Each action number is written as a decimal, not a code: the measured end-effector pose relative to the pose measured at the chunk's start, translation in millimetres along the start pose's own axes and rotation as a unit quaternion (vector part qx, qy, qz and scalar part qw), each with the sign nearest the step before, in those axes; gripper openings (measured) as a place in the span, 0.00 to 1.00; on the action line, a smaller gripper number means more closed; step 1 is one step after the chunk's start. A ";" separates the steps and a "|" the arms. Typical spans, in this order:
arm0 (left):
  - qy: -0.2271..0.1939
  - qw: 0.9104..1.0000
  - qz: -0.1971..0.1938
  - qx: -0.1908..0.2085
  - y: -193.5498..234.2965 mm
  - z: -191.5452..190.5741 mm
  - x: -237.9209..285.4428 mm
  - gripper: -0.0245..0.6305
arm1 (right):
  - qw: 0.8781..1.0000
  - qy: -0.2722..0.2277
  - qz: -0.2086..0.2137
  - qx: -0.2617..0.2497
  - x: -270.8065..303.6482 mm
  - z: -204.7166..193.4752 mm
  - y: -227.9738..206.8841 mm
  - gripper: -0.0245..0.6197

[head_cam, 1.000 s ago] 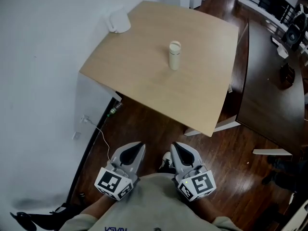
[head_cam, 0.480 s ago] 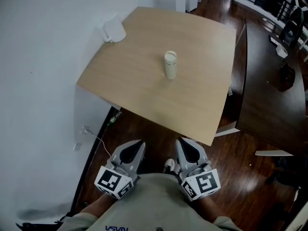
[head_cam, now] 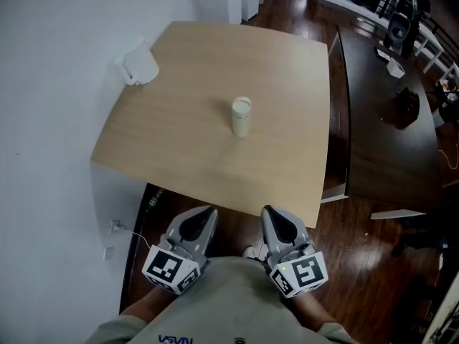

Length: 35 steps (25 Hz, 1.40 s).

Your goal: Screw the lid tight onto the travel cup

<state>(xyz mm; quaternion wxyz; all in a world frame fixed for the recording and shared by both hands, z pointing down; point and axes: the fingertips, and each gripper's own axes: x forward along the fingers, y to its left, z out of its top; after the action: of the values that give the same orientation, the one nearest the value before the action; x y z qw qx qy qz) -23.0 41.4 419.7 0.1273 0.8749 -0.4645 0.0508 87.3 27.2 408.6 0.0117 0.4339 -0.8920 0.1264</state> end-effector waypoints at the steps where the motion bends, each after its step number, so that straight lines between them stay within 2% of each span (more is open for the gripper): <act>1: -0.001 1.000 -0.007 0.000 9.1 2.3 3.1 0.04 | 1.000 0.002 -0.011 0.000 7.4 1.3 -1.6 0.03; 11: 0.003 0.996 -0.085 0.011 86.4 26.4 31.0 0.04 | 0.992 -0.002 -0.125 -0.006 66.5 28.2 -9.2 0.03; 18: 0.004 0.991 -0.130 0.026 121.1 35.2 49.7 0.06 | 0.985 0.006 -0.174 -0.018 95.5 36.3 -15.4 0.03; 21: 0.008 0.990 -0.137 0.034 127.1 34.1 67.3 0.12 | 0.984 0.017 -0.178 -0.020 103.5 33.6 -25.1 0.06; 27: 0.011 0.990 -0.128 0.055 134.5 26.8 97.3 0.09 | 0.985 0.021 -0.171 -0.027 119.2 26.7 -44.8 0.06; 32: 0.030 0.988 -0.118 0.100 132.6 13.1 137.6 0.09 | 0.986 0.030 -0.163 -0.029 125.3 24.3 -69.5 0.06; 35: 0.051 0.986 -0.122 0.106 133.5 -3.8 166.8 0.18 | 0.986 0.035 -0.162 -0.028 126.9 23.7 -83.3 0.06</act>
<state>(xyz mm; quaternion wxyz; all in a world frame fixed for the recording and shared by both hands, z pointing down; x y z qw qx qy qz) -39.2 -162.6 481.3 0.0626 0.9299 -0.3391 0.1282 75.1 -125.5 420.1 0.0755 0.5673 -0.8123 0.1127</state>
